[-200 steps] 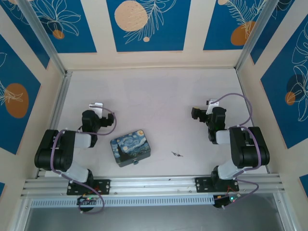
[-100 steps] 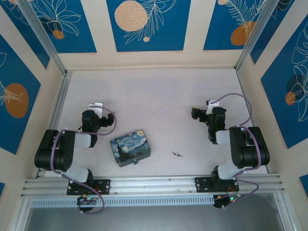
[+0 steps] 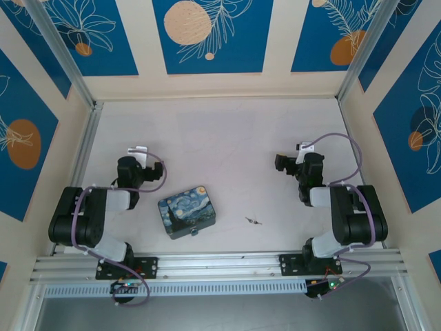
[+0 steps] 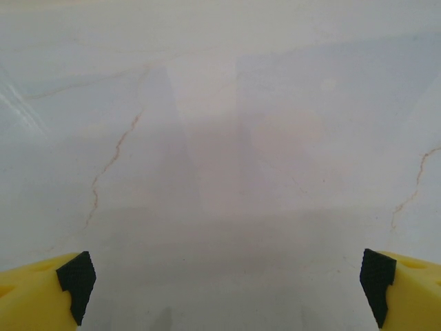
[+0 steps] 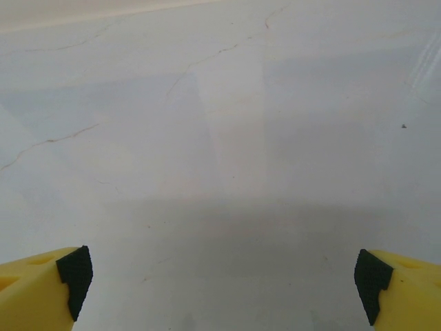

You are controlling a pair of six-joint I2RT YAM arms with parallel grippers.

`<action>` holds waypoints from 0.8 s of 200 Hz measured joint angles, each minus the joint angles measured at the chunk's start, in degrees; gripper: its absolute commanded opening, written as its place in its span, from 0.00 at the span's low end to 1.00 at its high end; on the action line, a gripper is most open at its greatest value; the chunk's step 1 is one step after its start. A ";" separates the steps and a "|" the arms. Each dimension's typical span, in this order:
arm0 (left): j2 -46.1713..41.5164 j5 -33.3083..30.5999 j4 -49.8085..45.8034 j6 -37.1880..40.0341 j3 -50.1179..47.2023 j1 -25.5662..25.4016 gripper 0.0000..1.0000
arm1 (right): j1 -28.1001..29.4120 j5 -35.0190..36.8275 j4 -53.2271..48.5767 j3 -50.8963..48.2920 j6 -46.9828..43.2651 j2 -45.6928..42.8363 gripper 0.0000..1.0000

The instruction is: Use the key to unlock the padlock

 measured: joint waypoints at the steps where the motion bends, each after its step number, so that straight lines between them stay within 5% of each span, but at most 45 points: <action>1: -0.17 -0.09 -0.70 0.00 0.37 0.00 1.00 | 0.00 0.00 -0.81 0.31 0.07 -0.37 1.00; 63: -12.96 -3.45 -24.20 -7.30 12.85 0.20 1.00 | -1.97 2.60 -33.16 23.96 14.71 -7.82 1.00; 108: -16.41 -1.81 -51.56 -20.59 25.05 0.26 1.00 | -3.10 -7.39 -48.83 27.54 20.98 -5.16 0.99; 132: -17.53 2.01 -63.54 -26.10 26.73 0.26 1.00 | 1.55 -12.81 -52.87 24.68 23.74 -6.62 0.97; 160: -24.22 7.85 -73.72 -31.39 23.67 0.26 1.00 | 13.73 -14.05 -56.70 21.81 27.04 -10.69 0.95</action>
